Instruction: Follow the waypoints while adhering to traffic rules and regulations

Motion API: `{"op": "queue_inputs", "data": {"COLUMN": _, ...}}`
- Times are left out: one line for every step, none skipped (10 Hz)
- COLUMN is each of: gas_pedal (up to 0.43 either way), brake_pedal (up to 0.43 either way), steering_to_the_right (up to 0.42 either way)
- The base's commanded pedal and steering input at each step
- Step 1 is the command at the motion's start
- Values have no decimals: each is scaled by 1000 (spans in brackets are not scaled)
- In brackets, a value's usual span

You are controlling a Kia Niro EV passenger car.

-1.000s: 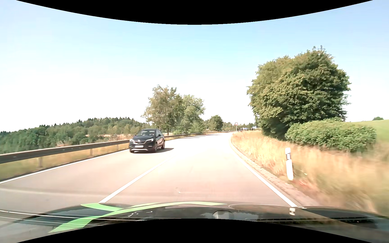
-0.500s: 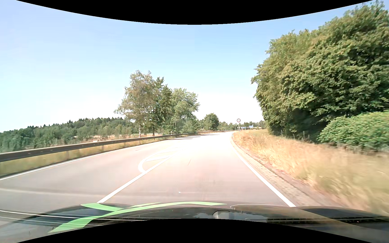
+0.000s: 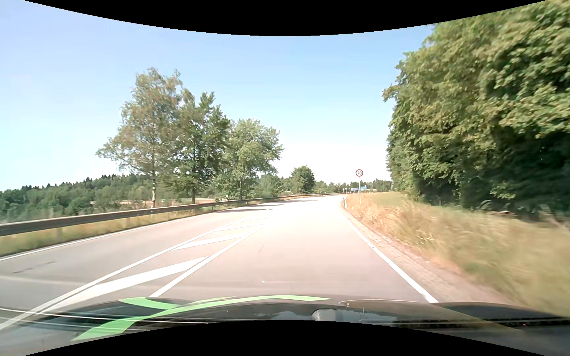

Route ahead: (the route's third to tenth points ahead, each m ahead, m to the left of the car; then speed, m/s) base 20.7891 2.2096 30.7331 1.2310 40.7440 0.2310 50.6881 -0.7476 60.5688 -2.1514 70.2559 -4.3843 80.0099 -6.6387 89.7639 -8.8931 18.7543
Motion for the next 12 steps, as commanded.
{"op": "queue_inputs", "data": {"gas_pedal": 280, "brake_pedal": 0, "steering_to_the_right": 13}}
{"op": "queue_inputs", "data": {"gas_pedal": 287, "brake_pedal": 0, "steering_to_the_right": 14}}
{"op": "queue_inputs", "data": {"gas_pedal": 287, "brake_pedal": 0, "steering_to_the_right": 14}}
{"op": "queue_inputs", "data": {"gas_pedal": 287, "brake_pedal": 0, "steering_to_the_right": 14}}
{"op": "queue_inputs", "data": {"gas_pedal": 287, "brake_pedal": 0, "steering_to_the_right": 14}}
{"op": "queue_inputs", "data": {"gas_pedal": 280, "brake_pedal": 0, "steering_to_the_right": 15}}
{"op": "queue_inputs", "data": {"gas_pedal": 280, "brake_pedal": 0, "steering_to_the_right": 14}}
{"op": "queue_inputs", "data": {"gas_pedal": 280, "brake_pedal": 0, "steering_to_the_right": 15}}
{"op": "queue_inputs", "data": {"gas_pedal": 280, "brake_pedal": 0, "steering_to_the_right": 15}}
{"op": "queue_inputs", "data": {"gas_pedal": 280, "brake_pedal": 0, "steering_to_the_right": 16}}
{"op": "queue_inputs", "data": {"gas_pedal": 287, "brake_pedal": 0, "steering_to_the_right": 16}}
{"op": "queue_inputs", "data": {"gas_pedal": 287, "brake_pedal": 0, "steering_to_the_right": 17}}
